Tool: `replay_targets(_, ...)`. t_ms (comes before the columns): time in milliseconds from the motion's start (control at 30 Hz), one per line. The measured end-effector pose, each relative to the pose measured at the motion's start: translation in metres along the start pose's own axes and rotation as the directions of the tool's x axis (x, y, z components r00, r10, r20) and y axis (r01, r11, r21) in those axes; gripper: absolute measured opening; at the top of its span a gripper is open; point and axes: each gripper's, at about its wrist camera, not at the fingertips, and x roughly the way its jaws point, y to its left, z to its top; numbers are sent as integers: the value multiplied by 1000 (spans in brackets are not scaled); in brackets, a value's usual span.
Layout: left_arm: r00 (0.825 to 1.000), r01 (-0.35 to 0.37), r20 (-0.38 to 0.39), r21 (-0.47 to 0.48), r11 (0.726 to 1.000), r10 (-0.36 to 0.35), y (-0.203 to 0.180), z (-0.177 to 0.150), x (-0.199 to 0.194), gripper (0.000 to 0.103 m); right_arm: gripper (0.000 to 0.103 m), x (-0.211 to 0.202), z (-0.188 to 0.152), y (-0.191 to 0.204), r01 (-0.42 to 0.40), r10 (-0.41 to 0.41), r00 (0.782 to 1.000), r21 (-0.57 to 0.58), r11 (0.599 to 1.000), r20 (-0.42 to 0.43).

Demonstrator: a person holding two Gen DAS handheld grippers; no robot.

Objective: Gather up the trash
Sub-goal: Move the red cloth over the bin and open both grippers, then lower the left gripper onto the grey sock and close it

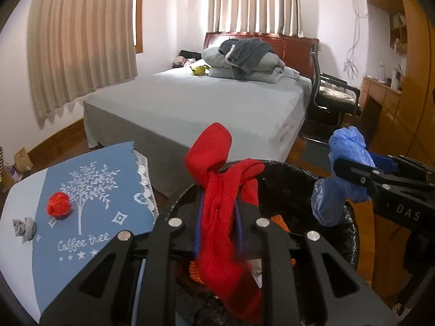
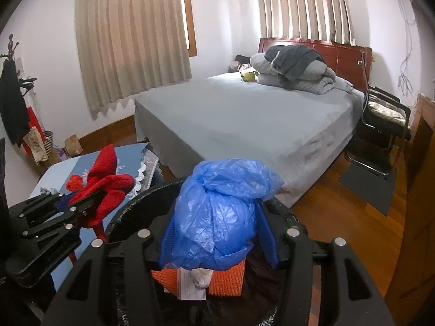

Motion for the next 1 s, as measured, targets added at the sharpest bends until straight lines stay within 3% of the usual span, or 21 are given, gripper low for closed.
replay_targets(67, 1000, 10, -11, -2, 1000, -11, 0, 0, 3, 28, 58, 3, -1, -3, 3, -3, 1000, 3, 1000, -3)
replay_targets(133, 1000, 22, -17, -13, 1000, -22, 4, -1, 5, 50, 68, 5, -1, -6, 14, -14, 1000, 2, 1000, -8)
replay_targets(233, 1000, 21, -9, -28, 999, -21, 11, -2, 2, 61, 80, 6, -2, -8, 26, -26, 1000, 8, 1000, -8)
replay_targets(400, 999, -52, 4, -31, 998, 52, 30, -9, -6, 72, 97, 2, 0, -7, 38, -38, 999, 15, 999, 15)
replay_targets(533, 993, -118, 17, -63, 991, 119, 53, -12, -19, 84, 97, 0, 0, -1, 21, -21, 999, 14, 1000, 28)
replay_targets(733, 971, -231, 29, -127, 965, 237, 96, -17, -45, 88, 97, 5, 5, 26, -39, 39, 999, -11, 999, 36)
replay_targets(1000, 932, -353, 20, -189, 916, 363, 152, -30, -73, 89, 97, 28, 15, 93, -150, 152, 988, -70, 986, 23)
